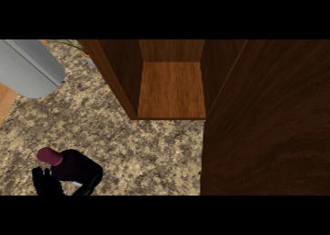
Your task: Pick up the wine, place it into the cabinet and close the cabinet
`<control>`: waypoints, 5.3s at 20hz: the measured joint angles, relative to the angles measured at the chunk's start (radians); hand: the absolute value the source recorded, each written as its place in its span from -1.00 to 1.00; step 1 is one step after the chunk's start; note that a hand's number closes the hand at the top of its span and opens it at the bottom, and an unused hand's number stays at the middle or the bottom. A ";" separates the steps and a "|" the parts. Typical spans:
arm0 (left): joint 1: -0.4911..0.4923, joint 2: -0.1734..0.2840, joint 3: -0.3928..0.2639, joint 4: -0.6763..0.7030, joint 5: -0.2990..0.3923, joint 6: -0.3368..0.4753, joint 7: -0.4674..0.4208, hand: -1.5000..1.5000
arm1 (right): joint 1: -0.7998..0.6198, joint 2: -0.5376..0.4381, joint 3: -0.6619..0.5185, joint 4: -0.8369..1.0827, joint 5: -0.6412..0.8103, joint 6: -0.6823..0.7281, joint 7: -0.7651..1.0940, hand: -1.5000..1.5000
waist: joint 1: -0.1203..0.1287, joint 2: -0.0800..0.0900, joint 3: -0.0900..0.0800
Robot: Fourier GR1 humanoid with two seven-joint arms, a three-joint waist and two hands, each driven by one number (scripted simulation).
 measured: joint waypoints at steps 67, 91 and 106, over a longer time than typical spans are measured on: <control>-0.066 0.163 -0.322 -0.482 -0.059 -0.455 0.269 1.00 | -0.003 0.014 -0.014 0.071 0.018 0.021 -0.054 -1.00 | 0.001 0.000 0.001; -0.623 0.000 -0.358 -0.177 -0.265 -0.101 0.438 1.00 | 0.006 0.020 -0.019 0.078 0.019 0.021 -0.069 -1.00 | -0.008 0.001 0.000; -0.725 -0.002 -0.464 0.141 -0.080 0.005 0.234 1.00 | -0.014 0.004 -0.055 0.124 -0.007 0.042 -0.100 -1.00 | -0.009 0.002 0.000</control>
